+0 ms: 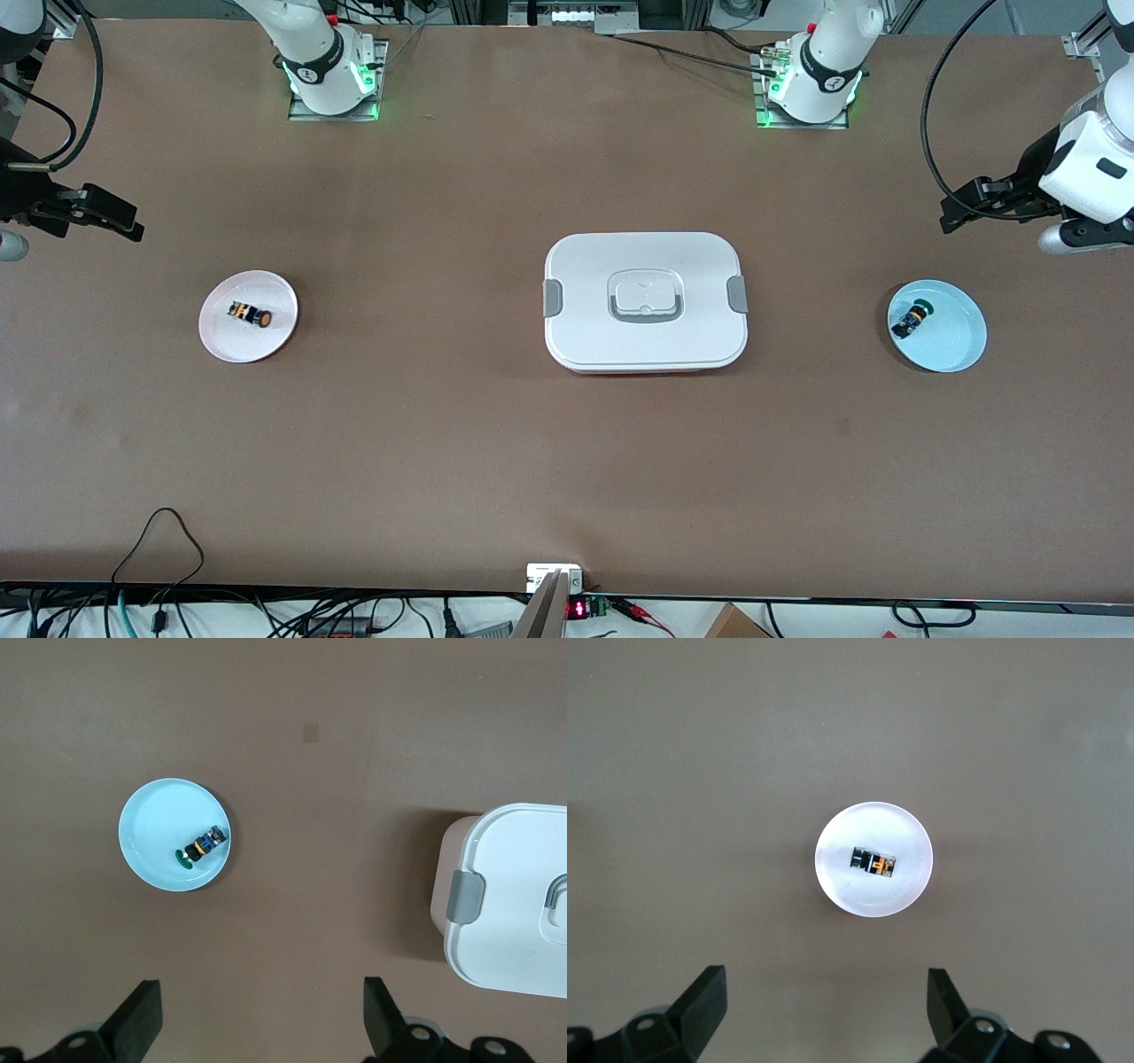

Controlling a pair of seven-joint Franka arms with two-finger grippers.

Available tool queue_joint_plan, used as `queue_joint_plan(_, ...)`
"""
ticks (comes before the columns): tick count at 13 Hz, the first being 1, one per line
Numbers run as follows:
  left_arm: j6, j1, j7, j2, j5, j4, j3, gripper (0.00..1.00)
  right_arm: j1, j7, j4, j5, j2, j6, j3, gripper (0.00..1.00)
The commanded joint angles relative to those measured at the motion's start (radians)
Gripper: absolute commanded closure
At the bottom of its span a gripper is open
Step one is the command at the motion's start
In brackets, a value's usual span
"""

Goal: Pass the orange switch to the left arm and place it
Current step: 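Move the right gripper toward the orange switch on the white plate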

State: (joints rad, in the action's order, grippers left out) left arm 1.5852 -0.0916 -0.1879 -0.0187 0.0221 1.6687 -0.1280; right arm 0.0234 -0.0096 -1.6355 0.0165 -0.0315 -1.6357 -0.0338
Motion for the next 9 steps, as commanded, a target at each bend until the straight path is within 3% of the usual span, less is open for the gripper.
queue_joint_plan(1, -0.024, -0.007, 0.007, 0.014, -0.021, -0.030, -0.002, 0.00, -0.003, -0.012, 0.019, 0.000, 0.005, 0.028, 0.000, 0.00)
queue_joint_plan(9, -0.025, -0.007, 0.007, 0.014, -0.021, -0.030, -0.001, 0.00, 0.000, -0.010, 0.025, 0.002, -0.050, 0.034, -0.001, 0.00)
